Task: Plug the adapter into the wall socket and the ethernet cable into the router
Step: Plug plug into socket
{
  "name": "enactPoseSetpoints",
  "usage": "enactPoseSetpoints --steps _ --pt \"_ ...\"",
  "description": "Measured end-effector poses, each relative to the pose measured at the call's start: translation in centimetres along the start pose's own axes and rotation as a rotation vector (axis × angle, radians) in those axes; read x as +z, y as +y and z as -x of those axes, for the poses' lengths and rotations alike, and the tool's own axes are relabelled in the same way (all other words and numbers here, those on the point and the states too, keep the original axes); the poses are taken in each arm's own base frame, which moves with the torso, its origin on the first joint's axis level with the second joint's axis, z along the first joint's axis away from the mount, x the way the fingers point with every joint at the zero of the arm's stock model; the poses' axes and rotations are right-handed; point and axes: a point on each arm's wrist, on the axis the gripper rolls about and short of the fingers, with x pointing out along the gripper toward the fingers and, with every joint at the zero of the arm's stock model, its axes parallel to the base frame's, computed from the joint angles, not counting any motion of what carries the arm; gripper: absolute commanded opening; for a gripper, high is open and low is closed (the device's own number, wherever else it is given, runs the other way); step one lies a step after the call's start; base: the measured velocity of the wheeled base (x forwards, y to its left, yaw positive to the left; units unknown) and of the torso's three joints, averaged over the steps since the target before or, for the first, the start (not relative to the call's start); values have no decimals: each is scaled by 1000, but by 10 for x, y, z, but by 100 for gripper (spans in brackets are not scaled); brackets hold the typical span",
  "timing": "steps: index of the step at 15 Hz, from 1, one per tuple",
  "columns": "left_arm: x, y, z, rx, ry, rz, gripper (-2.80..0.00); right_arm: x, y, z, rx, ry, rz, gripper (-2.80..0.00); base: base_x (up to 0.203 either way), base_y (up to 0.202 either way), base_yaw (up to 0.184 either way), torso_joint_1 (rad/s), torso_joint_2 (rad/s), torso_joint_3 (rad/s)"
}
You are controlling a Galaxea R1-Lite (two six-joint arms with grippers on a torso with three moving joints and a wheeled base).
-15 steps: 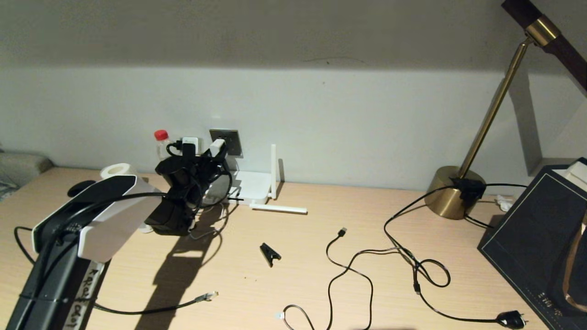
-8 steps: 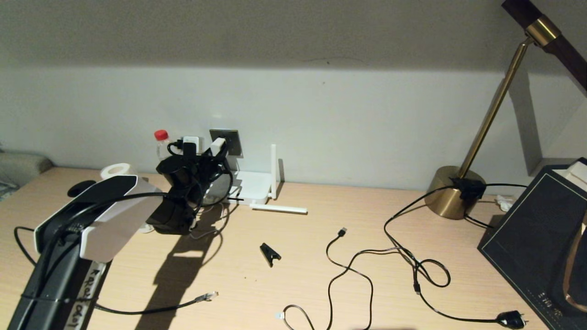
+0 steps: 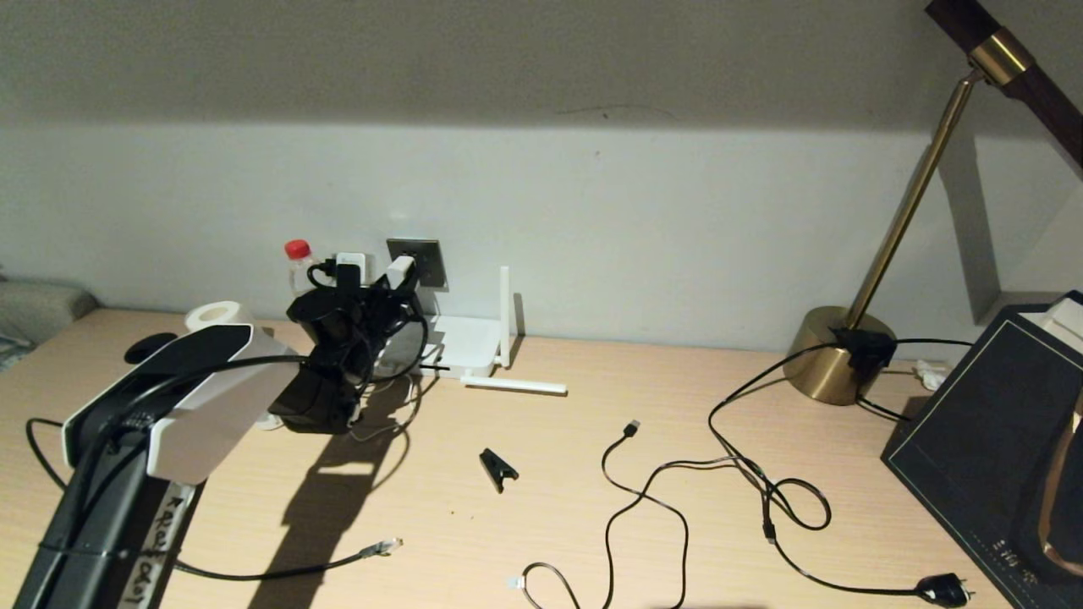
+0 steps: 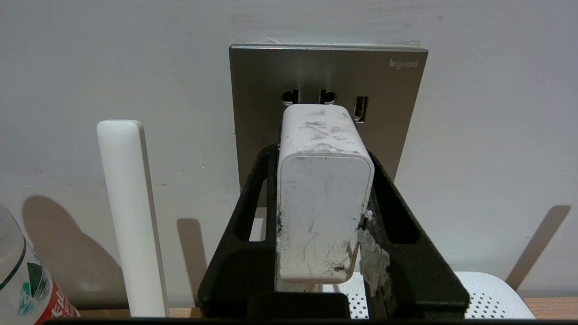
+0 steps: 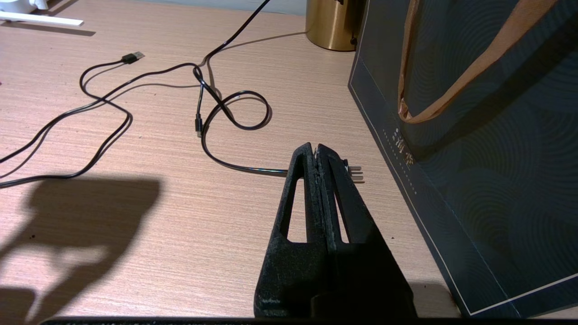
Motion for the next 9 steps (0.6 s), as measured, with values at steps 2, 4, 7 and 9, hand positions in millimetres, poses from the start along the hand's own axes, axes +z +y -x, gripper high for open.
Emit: enactPoseSetpoints --steps 2,4,7,9 --pt "0 0 0 0 0 0 -280 0 0 0 0 0 0 -280 0 0 0 0 0 0" --pt "0 0 0 0 -1 0 -280 0 0 0 0 0 0 -280 0 0 0 0 0 0" --pt "2 0 -1 1 -7 -1 -280 0 0 0 0 0 0 -280 0 0 0 0 0 0" --pt "2 1 -2 2 -6 -1 -280 0 0 0 0 0 0 -280 0 0 0 0 0 0"
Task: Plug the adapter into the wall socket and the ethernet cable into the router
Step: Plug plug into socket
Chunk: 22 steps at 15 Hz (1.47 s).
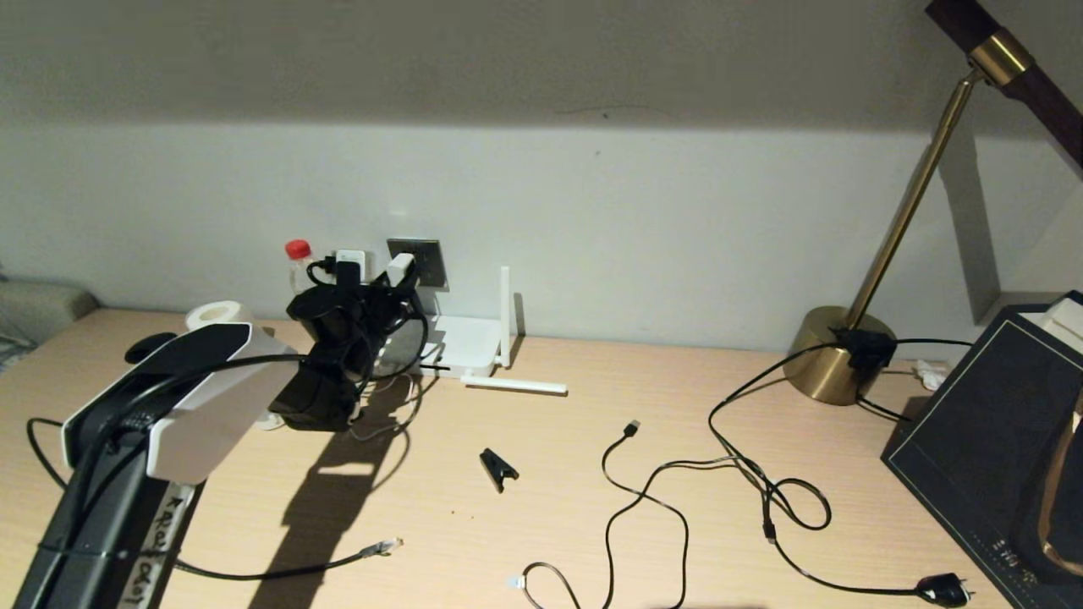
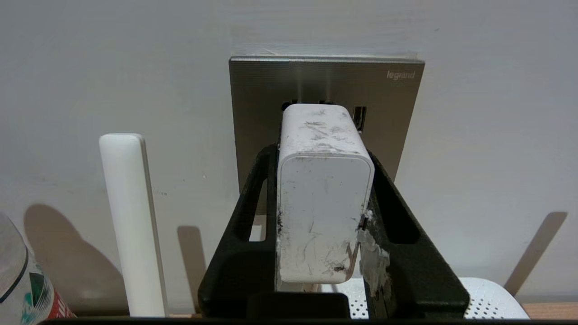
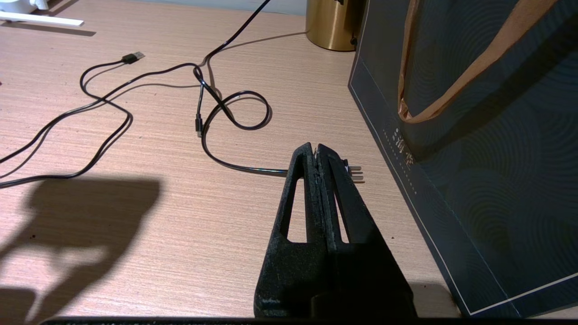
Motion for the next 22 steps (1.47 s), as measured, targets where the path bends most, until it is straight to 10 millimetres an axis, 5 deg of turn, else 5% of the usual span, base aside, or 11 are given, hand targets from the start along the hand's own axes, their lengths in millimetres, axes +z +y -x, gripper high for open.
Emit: enactPoseSetpoints --steps 22 --pt "2 2 -3 5 -1 -1 -280 0 0 0 0 0 0 -280 0 0 0 0 0 0"
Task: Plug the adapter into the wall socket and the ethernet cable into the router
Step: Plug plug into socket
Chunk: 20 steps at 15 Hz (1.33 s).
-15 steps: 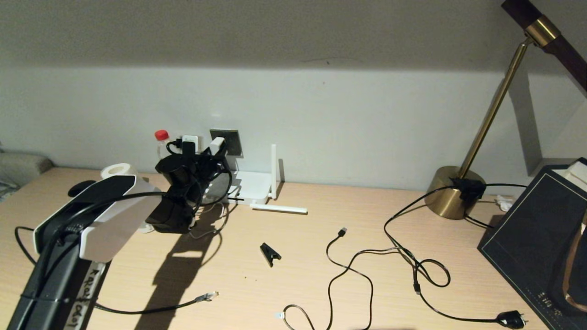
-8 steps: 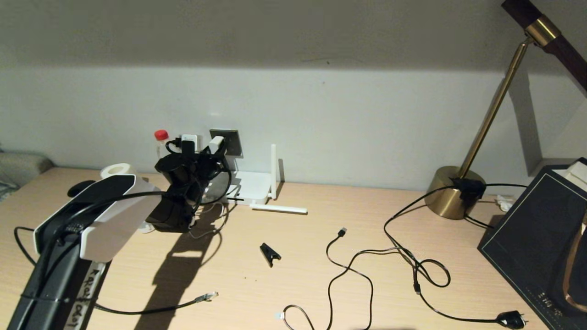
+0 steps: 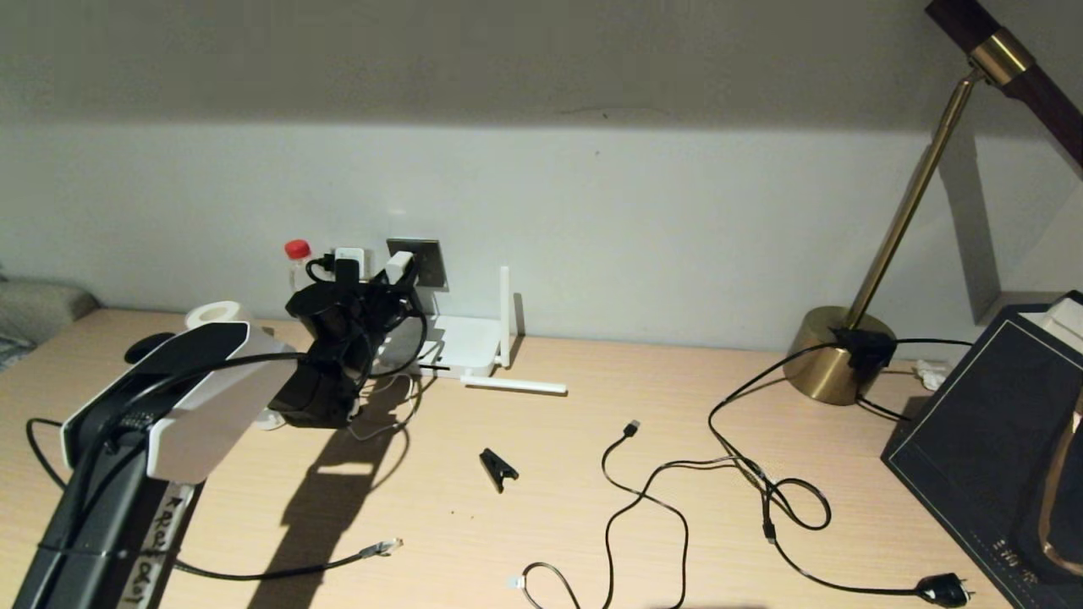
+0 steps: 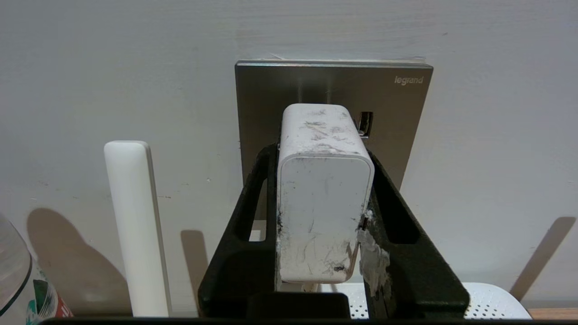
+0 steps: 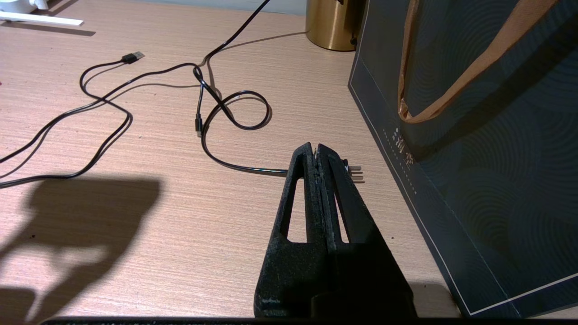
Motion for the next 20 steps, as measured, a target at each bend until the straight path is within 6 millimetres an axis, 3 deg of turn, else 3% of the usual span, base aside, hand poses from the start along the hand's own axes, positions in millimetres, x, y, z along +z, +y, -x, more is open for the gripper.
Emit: enactPoseSetpoints --steps 20 --pt "-9 -1 -7 13 -4 1 -280 0 0 0 0 0 0 -280 0 0 0 0 0 0"
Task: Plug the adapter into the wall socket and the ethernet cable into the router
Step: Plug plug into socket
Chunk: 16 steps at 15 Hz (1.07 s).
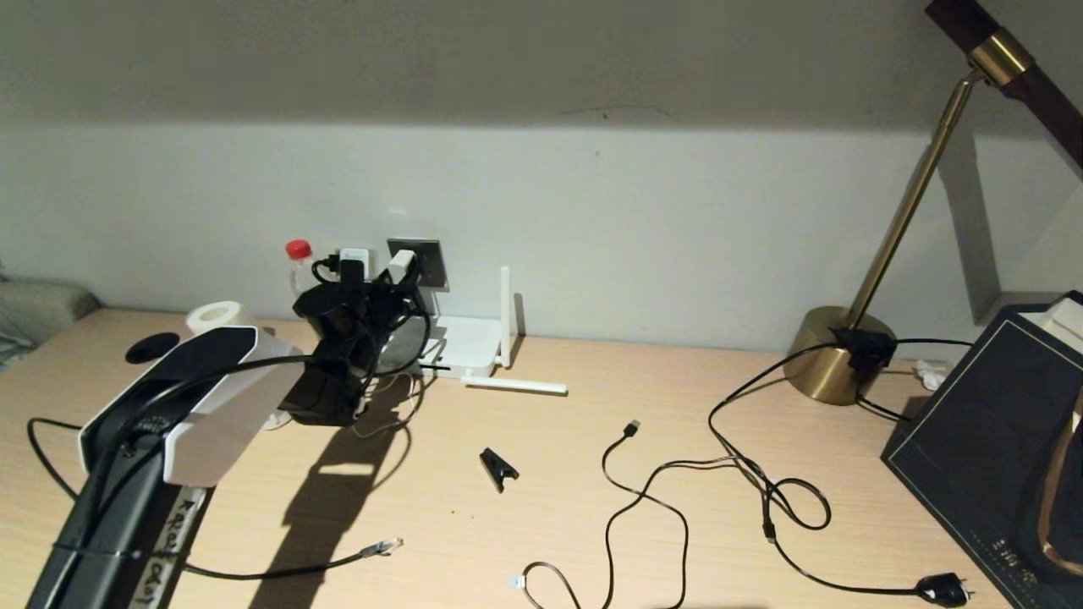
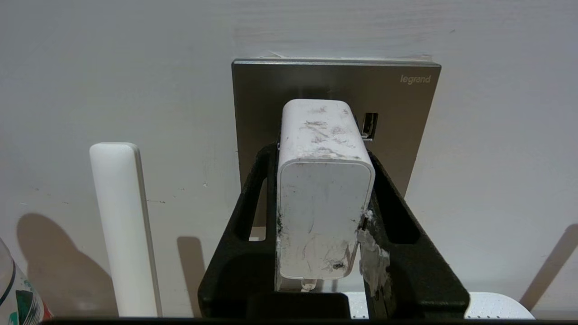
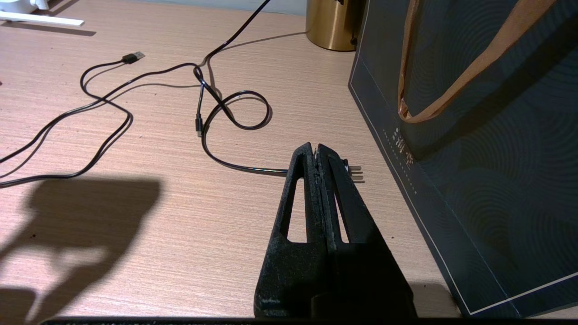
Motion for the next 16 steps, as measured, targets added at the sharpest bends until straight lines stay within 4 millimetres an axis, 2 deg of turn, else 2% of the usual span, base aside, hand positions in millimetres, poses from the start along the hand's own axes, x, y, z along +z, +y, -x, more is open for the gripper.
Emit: enactPoseSetpoints --steps 16 --pt "-7 -4 -10 19 -8 3 -280 0 0 0 0 0 0 -280 0 0 0 0 0 0"
